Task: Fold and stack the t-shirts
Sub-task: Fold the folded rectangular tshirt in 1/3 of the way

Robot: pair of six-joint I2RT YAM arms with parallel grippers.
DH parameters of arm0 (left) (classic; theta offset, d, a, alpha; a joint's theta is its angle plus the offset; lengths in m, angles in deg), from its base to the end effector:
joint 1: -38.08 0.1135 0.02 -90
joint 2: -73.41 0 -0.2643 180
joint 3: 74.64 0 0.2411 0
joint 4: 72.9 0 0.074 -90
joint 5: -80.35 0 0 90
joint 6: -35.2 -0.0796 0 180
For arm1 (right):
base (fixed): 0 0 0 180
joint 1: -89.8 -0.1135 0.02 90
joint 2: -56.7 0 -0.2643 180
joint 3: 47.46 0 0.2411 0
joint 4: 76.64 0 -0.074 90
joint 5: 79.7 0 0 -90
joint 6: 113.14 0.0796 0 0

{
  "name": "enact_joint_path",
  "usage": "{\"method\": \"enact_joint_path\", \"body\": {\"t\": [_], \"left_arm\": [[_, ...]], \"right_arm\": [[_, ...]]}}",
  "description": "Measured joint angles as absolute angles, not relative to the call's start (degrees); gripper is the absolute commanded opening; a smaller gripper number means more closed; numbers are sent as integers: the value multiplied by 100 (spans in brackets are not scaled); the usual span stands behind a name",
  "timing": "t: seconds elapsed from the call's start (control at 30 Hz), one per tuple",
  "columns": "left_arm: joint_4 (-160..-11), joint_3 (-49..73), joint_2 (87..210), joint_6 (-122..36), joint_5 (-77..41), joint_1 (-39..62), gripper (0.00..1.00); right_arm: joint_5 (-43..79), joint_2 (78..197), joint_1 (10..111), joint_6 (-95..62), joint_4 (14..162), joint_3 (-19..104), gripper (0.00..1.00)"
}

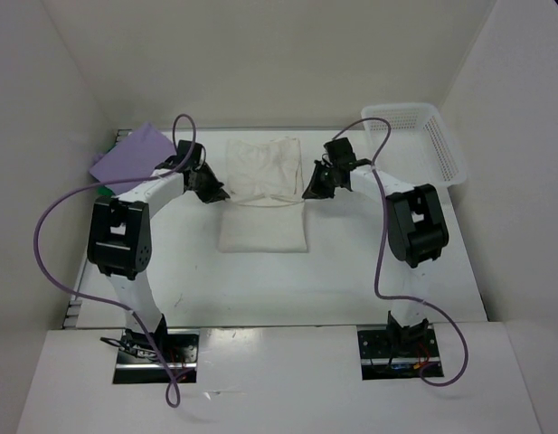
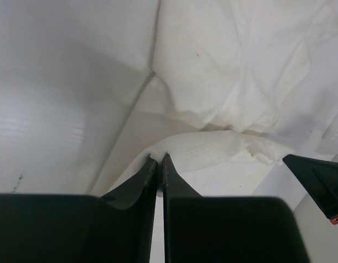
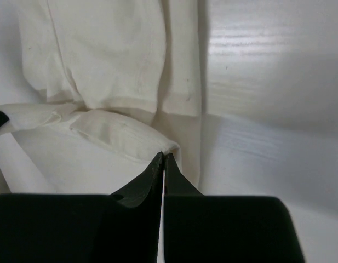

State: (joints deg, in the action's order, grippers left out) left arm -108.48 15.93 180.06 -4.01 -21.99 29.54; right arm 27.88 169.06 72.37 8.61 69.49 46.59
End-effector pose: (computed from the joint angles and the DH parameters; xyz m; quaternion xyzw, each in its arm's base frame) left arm 0.4143 -0.0794 0.1809 -0.3055 0.8887 -0.2498 0.2334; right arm 0.4139 0.1551 0.1638 0.0674 0.9338 0.2647 0.2311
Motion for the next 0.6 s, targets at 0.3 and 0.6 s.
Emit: {"method": "enact_joint_path", "body": {"t": [0.3,0.6], "left_arm": [[-10197,1410,17938,-242,-2122,3127,54],[-9419,44,16050,-38,-2236,2369,37]], "right_arm": [[2642,17393,7290,679,6879,5212,46],[2583,16535,7167,542,6888,5057,0]]}}
